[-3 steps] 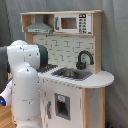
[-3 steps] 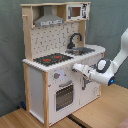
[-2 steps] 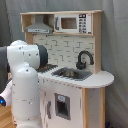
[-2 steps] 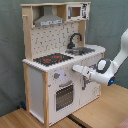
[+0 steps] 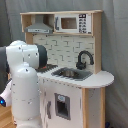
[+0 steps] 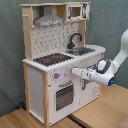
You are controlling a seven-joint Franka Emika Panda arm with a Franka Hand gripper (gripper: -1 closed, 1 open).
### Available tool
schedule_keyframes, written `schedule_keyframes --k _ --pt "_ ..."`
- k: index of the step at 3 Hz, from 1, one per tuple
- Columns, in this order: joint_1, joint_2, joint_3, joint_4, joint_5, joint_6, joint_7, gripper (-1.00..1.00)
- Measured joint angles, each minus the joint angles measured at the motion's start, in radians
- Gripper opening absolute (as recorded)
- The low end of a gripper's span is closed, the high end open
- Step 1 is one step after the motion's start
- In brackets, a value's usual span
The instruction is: Play with the kitchen
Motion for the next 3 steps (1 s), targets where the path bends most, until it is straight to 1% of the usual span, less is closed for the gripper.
schedule_keyframes --k 1,3 --pt "0.000 -0.005 0.000 0.000 0.000 -0.003 -0.114 -1.00" --pt "0.000 -0.030 0.003 0.000 0.000 -0.017 -0.337 -1.00"
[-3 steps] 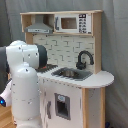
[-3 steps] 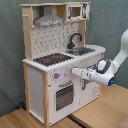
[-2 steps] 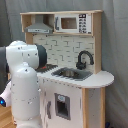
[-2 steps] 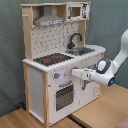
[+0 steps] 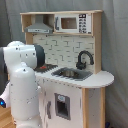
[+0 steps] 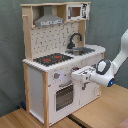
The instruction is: Play with the kitchen
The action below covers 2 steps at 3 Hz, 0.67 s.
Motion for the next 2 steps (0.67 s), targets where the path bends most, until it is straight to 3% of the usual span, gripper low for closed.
schedule_keyframes --k 2 --pt "0.000 -0.023 0.001 0.000 0.000 -0.011 -0.170 -1.00"
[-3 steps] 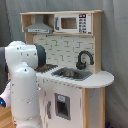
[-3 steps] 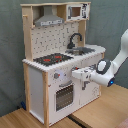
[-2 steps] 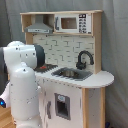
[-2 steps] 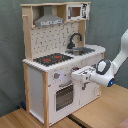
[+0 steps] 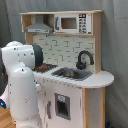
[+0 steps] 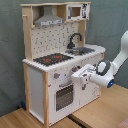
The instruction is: Play with the kitchen
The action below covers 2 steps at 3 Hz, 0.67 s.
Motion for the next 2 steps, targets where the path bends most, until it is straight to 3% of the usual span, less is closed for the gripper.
schedule_keyframes --k 1,2 --pt "0.000 0.000 0.000 0.000 0.000 0.000 0.000 1.00" --pt "0.000 0.005 -0.008 0.001 0.004 -0.001 0.171 1.00"
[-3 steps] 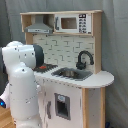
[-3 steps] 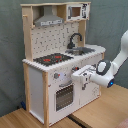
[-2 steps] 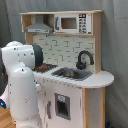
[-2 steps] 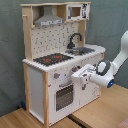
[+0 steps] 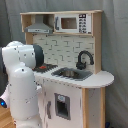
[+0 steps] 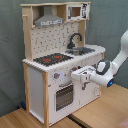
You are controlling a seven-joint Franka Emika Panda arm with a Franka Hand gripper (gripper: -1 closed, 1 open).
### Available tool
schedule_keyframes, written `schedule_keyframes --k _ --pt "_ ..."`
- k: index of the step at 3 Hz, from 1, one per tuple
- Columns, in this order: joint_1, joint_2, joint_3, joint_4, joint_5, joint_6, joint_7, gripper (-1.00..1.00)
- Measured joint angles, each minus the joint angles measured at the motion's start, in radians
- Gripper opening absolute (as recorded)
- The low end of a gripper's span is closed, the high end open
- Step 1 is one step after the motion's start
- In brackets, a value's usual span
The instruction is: Play with the kitchen
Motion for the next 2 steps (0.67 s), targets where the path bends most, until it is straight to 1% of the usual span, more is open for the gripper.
schedule_keyframes --k 1,2 --pt "0.015 0.000 0.073 0.030 0.062 0.003 0.022 1.00" --pt "0.015 0.000 0.096 0.026 0.157 0.004 0.047 1.00"
